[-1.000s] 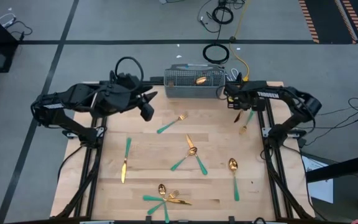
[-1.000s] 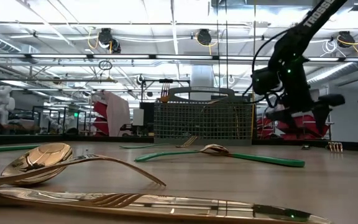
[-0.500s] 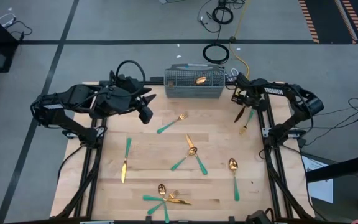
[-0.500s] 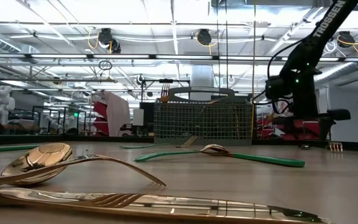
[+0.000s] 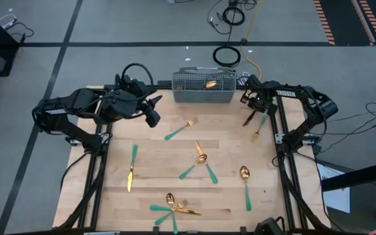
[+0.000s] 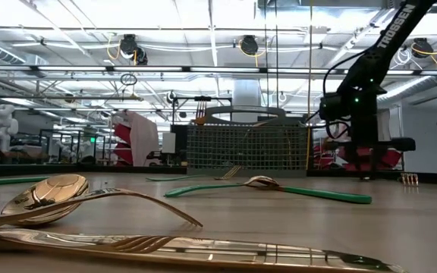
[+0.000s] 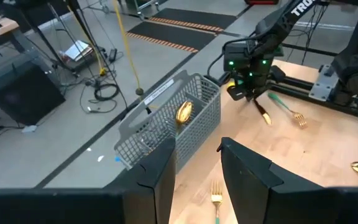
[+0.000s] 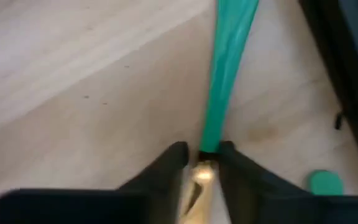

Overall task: Sort silverware
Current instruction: Put the green table knife into the gray silverware basket

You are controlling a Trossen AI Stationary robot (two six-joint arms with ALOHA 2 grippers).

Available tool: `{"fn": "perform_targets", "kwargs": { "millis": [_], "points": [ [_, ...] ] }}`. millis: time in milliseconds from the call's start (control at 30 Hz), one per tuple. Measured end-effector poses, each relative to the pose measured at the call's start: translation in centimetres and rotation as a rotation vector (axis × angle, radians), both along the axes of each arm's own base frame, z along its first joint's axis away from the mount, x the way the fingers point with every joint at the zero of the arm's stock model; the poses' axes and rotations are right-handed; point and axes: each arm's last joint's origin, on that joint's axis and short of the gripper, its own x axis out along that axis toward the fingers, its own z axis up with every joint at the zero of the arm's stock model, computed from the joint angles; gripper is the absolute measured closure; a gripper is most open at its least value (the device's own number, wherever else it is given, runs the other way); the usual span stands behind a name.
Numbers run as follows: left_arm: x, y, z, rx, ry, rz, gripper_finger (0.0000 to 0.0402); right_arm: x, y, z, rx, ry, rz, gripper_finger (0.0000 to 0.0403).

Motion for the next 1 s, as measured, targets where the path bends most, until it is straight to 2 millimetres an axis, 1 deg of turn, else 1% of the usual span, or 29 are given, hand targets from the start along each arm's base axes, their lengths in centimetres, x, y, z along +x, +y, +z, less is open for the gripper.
{"fn": "perform_targets", "kwargs": {
  "millis": [67, 100, 133, 300, 533, 800, 900, 1000],
  "points": [
    [0.0, 0.0, -0.1, 0.001, 0.007, 0.0, 0.0268, 0.2, 0.1, 0.0, -0.007, 0.002, -0.012, 0.0368],
    [-0.1, 0.0, -0.1, 0.002, 0.011, 0.0, 0.0268, 0.3, 0.2, 0.1, -0.009, 0.005, -0.009, 0.0383],
    [-0.1, 0.0, -0.1, 0.003, 0.018, 0.001, 0.0268, 0.4, 0.3, 0.1, -0.011, 0.006, 0.001, 0.0389],
    [-0.3, 0.0, -0.4, 0.004, 0.047, 0.006, 0.0268, 0.5, 0.9, 0.8, -0.016, -0.013, 0.074, 0.0399],
    [-0.3, 0.0, -0.4, 0.004, 0.047, 0.006, 0.0268, 1.1, 2.6, 3.6, -0.068, -0.09, 0.13, 0.04],
    [-0.3, -0.1, -0.4, 0.003, 0.045, 0.002, 0.0268, 1.7, 5.1, 6.1, -0.143, -0.062, 0.188, 0.0401],
    [-0.3, -0.2, -0.4, 0.002, 0.045, -0.003, 0.0268, 1.9, 5.2, 6.8, -0.217, -0.053, 0.209, 0.0402],
    [-0.3, -0.2, -0.4, -0.007, 0.039, -0.001, 0.0268, 1.9, 4.6, 6.9, -0.26, -0.066, 0.199, 0.0384]
  ]
}}
